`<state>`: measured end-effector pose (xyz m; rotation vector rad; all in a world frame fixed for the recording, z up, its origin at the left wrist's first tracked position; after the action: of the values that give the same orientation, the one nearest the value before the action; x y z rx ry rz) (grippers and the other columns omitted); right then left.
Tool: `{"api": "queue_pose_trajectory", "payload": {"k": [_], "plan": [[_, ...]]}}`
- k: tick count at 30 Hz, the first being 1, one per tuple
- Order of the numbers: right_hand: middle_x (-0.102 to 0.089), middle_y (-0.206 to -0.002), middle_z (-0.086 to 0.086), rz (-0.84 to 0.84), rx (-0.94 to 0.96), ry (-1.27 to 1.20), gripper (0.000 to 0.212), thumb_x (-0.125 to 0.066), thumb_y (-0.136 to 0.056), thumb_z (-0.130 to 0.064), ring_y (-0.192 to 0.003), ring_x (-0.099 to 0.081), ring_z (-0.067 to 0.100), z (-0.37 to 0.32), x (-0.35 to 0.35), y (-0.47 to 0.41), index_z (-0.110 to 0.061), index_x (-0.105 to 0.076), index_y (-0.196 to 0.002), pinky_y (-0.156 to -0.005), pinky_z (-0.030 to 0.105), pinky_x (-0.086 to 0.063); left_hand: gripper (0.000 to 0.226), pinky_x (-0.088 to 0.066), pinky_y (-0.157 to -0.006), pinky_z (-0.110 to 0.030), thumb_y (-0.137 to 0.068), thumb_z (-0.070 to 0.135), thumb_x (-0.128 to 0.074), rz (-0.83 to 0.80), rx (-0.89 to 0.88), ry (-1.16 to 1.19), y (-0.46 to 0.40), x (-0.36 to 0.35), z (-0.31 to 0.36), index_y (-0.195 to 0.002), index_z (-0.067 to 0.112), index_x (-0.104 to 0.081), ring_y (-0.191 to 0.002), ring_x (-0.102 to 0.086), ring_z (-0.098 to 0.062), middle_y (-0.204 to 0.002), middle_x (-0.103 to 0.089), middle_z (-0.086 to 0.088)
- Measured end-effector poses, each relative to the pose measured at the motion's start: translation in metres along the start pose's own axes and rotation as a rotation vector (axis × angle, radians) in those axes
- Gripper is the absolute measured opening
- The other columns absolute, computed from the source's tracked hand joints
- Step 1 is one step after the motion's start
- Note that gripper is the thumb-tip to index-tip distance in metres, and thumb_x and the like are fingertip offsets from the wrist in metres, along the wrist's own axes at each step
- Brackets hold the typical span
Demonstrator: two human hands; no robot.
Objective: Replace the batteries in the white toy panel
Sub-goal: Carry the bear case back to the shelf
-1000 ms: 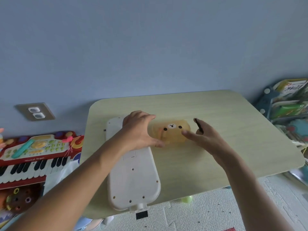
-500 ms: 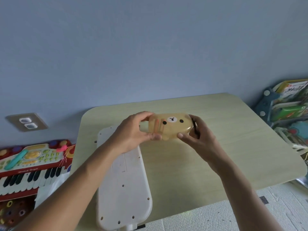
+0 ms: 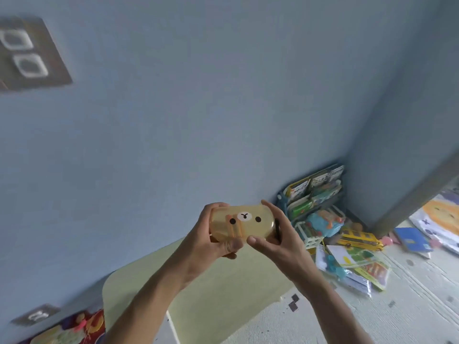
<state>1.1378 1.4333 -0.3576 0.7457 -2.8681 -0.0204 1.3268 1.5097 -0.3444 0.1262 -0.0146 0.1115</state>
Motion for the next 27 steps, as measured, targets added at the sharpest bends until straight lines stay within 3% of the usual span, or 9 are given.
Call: {"api": "queue_pose_trajectory", "payload": {"k": [2, 5, 9, 13, 19, 23, 25, 27], "plan": [[-0.072, -0.115, -0.004, 0.058, 0.006, 0.007, 0.086, -0.088, -0.07, -0.037, -0.101, -0.073, 0.012, -0.067, 0.041, 0.023, -0.037, -0.046, -0.145, -0.093, 0.037, -0.06, 0.071, -0.06, -0.078, -0.033, -0.076, 0.028, -0.086, -0.075, 0.0, -0.008, 0.004, -0.029, 0.072, -0.134, 0.038, -0.045, -0.091, -0.073, -0.02, -0.121, -0.064, -0.003], [-0.07, -0.115, -0.001, 0.184, 0.007, -0.009, 0.082, -0.09, -0.069, -0.029, -0.098, -0.074, 0.013, -0.15, 0.111, 0.062, -0.032, -0.05, -0.14, -0.089, 0.038, -0.063, 0.069, -0.06, -0.078, -0.035, -0.079, 0.019, -0.084, -0.202, -0.012, 0.008, 0.004, -0.085, 0.168, -0.135, 0.034, -0.046, -0.088, -0.073, -0.019, -0.122, -0.064, -0.008], [-0.072, -0.109, -0.001, 0.362, 0.018, 0.017, 0.069, -0.091, -0.072, -0.024, -0.092, -0.074, 0.012, -0.216, 0.21, 0.116, -0.04, -0.054, -0.128, -0.081, 0.031, -0.063, 0.069, -0.06, -0.079, -0.037, -0.078, 0.017, -0.083, -0.371, -0.057, -0.03, -0.009, -0.184, 0.258, -0.134, 0.034, -0.048, -0.098, -0.074, -0.022, -0.124, -0.065, -0.008], [-0.072, -0.105, -0.002, 0.556, 0.027, -0.008, 0.064, -0.089, -0.074, -0.02, -0.089, -0.074, 0.007, -0.238, 0.322, 0.168, -0.035, -0.056, -0.126, -0.081, 0.03, -0.063, 0.074, -0.061, -0.075, -0.035, -0.077, 0.013, -0.08, -0.522, -0.056, -0.03, -0.035, -0.312, 0.306, -0.14, 0.031, -0.044, -0.091, -0.073, -0.021, -0.125, -0.063, -0.011], [-0.066, -0.104, -0.017, 0.776, 0.043, 0.057, 0.077, -0.089, -0.074, -0.023, -0.087, -0.07, -0.006, -0.242, 0.515, 0.225, -0.021, -0.052, -0.141, -0.082, 0.022, -0.061, 0.087, -0.06, -0.085, -0.036, -0.075, 0.017, -0.082, -0.736, -0.047, -0.025, -0.091, -0.522, 0.346, -0.148, 0.034, -0.037, -0.091, -0.069, -0.019, -0.127, -0.063, -0.01], [-0.068, -0.117, -0.002, 0.878, 0.029, 0.136, 0.07, -0.087, -0.076, -0.03, -0.104, -0.069, 0.014, -0.238, 0.628, 0.247, -0.025, -0.053, -0.137, -0.082, 0.024, -0.062, 0.126, -0.059, -0.083, -0.036, -0.047, 0.032, -0.099, -0.868, -0.014, 0.002, -0.132, -0.643, 0.369, -0.153, 0.032, -0.03, -0.088, -0.068, -0.024, -0.133, -0.057, -0.019], [-0.067, -0.123, 0.002, 0.928, 0.016, 0.154, 0.072, -0.087, -0.076, -0.033, -0.11, -0.067, 0.021, -0.233, 0.68, 0.252, -0.025, -0.053, -0.139, -0.088, 0.029, -0.061, 0.127, -0.059, -0.083, -0.038, -0.044, 0.034, -0.1, -0.901, -0.016, 0.022, -0.153, -0.697, 0.379, -0.151, 0.037, -0.032, -0.09, -0.071, -0.027, -0.133, -0.055, -0.021], [-0.069, -0.119, -0.005, 0.967, 0.012, 0.173, 0.07, -0.087, -0.076, -0.036, -0.105, -0.068, 0.013, -0.229, 0.729, 0.251, -0.028, -0.054, -0.137, -0.082, 0.022, -0.06, 0.122, -0.059, -0.089, -0.044, -0.047, 0.035, -0.098, -0.908, -0.035, 0.016, -0.179, -0.747, 0.386, -0.15, 0.043, -0.033, -0.096, -0.072, -0.033, -0.131, -0.057, -0.022]]}}
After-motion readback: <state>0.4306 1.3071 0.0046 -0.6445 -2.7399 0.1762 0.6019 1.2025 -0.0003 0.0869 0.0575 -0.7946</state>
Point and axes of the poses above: each hand's wrist, its own y-axis away from the middle knuckle, its own x-axis out of the back of the hand, z = x × y, the point moved 2 cm from there along -y, towards the middle knuckle
